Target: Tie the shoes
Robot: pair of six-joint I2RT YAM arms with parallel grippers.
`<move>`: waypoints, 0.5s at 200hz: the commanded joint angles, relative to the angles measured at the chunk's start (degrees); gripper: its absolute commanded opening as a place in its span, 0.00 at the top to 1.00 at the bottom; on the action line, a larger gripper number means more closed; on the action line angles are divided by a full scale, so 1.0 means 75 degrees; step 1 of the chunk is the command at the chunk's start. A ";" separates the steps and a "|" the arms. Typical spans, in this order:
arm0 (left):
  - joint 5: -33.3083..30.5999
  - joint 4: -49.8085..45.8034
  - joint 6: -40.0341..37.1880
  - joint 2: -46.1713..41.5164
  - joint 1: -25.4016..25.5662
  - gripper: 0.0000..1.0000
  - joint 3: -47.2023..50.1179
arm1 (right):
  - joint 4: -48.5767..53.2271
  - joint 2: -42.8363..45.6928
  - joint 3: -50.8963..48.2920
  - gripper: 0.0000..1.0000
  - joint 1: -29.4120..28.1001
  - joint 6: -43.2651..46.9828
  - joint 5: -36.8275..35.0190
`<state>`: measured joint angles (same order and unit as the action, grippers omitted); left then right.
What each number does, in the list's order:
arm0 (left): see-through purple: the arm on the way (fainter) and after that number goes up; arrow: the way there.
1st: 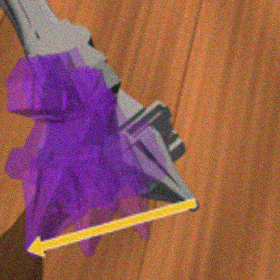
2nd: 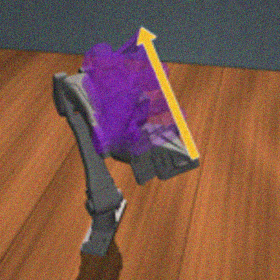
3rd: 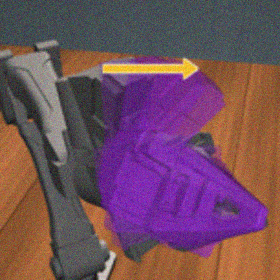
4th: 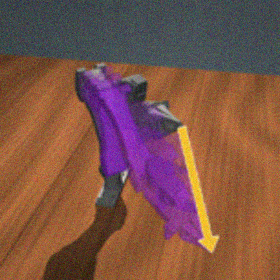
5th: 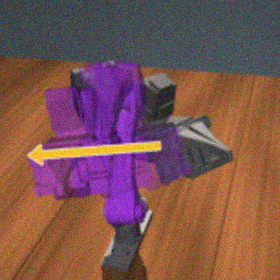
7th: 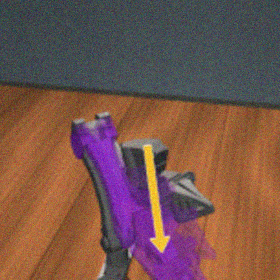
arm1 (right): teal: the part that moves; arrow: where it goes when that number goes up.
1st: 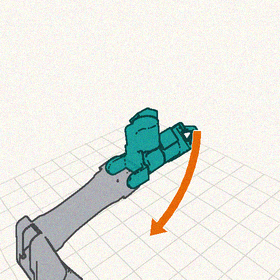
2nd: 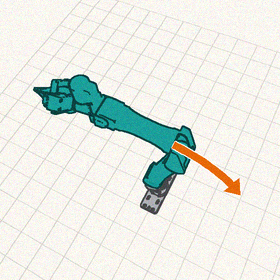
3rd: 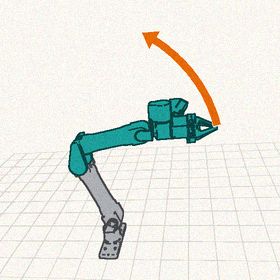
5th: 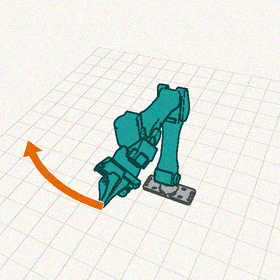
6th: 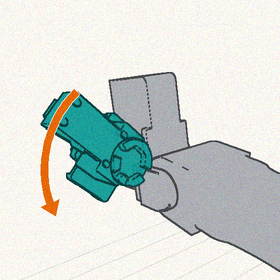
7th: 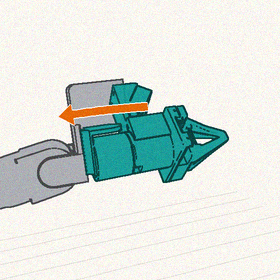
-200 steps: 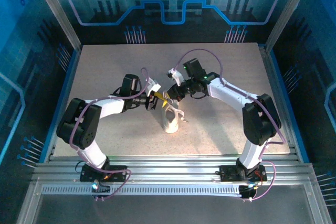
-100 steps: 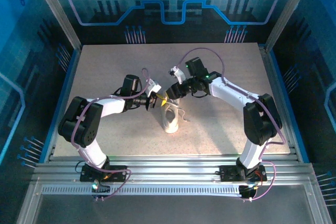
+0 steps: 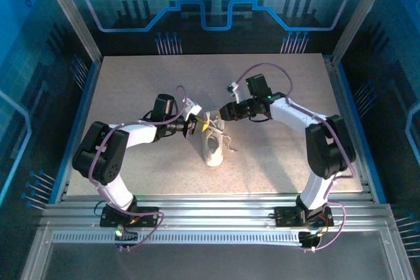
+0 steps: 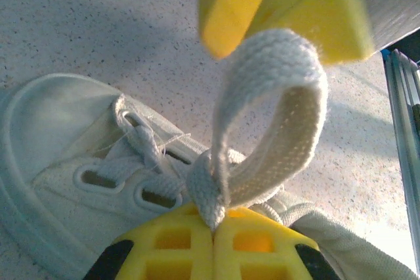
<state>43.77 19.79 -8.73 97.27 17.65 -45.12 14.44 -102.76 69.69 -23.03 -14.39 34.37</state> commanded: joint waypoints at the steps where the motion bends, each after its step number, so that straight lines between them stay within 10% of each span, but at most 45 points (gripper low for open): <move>1: -0.0249 0.0416 0.0424 -0.0269 0.0130 1.00 0.0128 | -0.0342 -0.0421 0.0257 0.61 0.0018 -0.0520 0.0647; 100: -0.1461 0.0189 0.1104 -0.0110 0.0362 1.00 0.0022 | -0.1708 -0.1084 0.0130 0.60 -0.0022 -0.1291 0.2190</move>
<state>36.25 21.41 -2.59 96.90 19.92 -45.12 5.74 -109.65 69.89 -23.07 -22.11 45.47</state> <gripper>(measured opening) 0.063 0.395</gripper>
